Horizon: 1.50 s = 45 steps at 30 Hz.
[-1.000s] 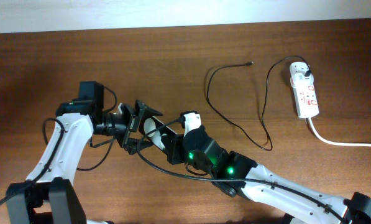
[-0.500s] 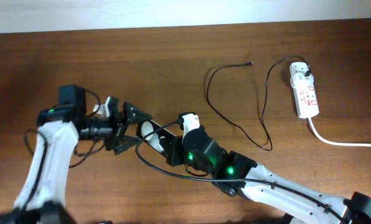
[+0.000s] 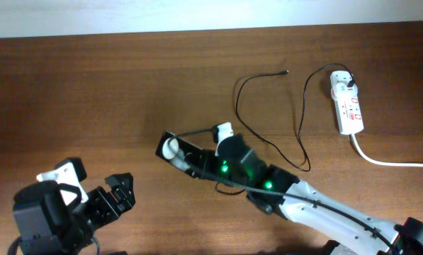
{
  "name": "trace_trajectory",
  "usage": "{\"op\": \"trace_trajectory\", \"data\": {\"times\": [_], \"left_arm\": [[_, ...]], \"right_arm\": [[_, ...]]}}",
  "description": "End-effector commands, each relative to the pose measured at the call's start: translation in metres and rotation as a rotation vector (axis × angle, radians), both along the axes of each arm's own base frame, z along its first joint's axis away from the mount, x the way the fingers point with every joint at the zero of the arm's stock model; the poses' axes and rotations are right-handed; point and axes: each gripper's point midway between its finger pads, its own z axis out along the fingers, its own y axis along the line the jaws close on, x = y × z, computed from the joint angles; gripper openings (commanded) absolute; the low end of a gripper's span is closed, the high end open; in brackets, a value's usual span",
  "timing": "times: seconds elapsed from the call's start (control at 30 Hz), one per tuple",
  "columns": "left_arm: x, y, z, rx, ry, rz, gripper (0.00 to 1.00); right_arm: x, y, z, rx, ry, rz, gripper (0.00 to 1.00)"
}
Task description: Plug charger to phone and switch on socket
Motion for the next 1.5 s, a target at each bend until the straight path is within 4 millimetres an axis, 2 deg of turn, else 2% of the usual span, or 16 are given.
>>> {"op": "trace_trajectory", "data": {"times": [0.0,0.07,0.13,0.2,0.33,0.5,0.67,0.9,1.07,1.2,1.3,1.37,1.47], "left_arm": [[-0.001,-0.003,-0.044,-0.109,0.111,0.079,0.99],[0.013,-0.027,-0.060,-0.234,0.085,-0.029,0.99],[0.034,-0.056,-0.069,-0.445,0.026,-0.122,0.99],[0.044,-0.065,-0.085,-0.615,0.080,-0.074,0.99],[0.047,-0.074,-0.097,-0.782,0.227,-0.003,0.99],[0.052,-0.077,-0.105,-0.902,0.354,0.093,0.99],[0.056,-0.076,-0.109,-0.973,0.423,0.197,0.99],[0.058,-0.072,-0.113,-1.001,0.458,0.287,1.00],[0.057,-0.073,-0.112,-1.023,0.474,0.304,0.97],[0.055,-0.077,-0.109,-1.112,0.546,0.379,0.88],[0.058,-0.078,-0.106,-1.132,0.543,0.383,0.74],[0.067,-0.076,-0.099,-1.133,0.492,0.357,0.68],[0.068,-0.076,-0.099,-1.132,0.484,0.352,0.59]], "right_arm": [[0.002,-0.003,0.017,0.115,0.078,0.075,0.04],[0.007,-0.008,0.018,0.132,0.090,0.077,0.04],[0.010,-0.013,0.019,0.141,0.102,0.077,0.04],[0.010,-0.014,0.019,0.146,0.111,0.071,0.04],[0.010,-0.013,0.019,0.198,0.227,0.005,0.04],[0.004,-0.012,0.019,0.239,0.333,-0.021,0.04],[-0.005,-0.015,0.006,0.256,0.539,-0.117,0.04],[-0.029,0.004,0.008,0.286,0.675,-0.126,0.04],[-0.035,0.015,0.014,0.325,0.712,-0.142,0.04],[-0.034,0.030,0.028,0.378,0.649,-0.142,0.04],[-0.038,0.034,0.026,0.401,0.718,-0.213,0.04],[-0.041,0.037,0.026,0.423,0.781,-0.258,0.04],[-0.047,0.042,0.027,0.438,0.821,-0.264,0.04]]}}
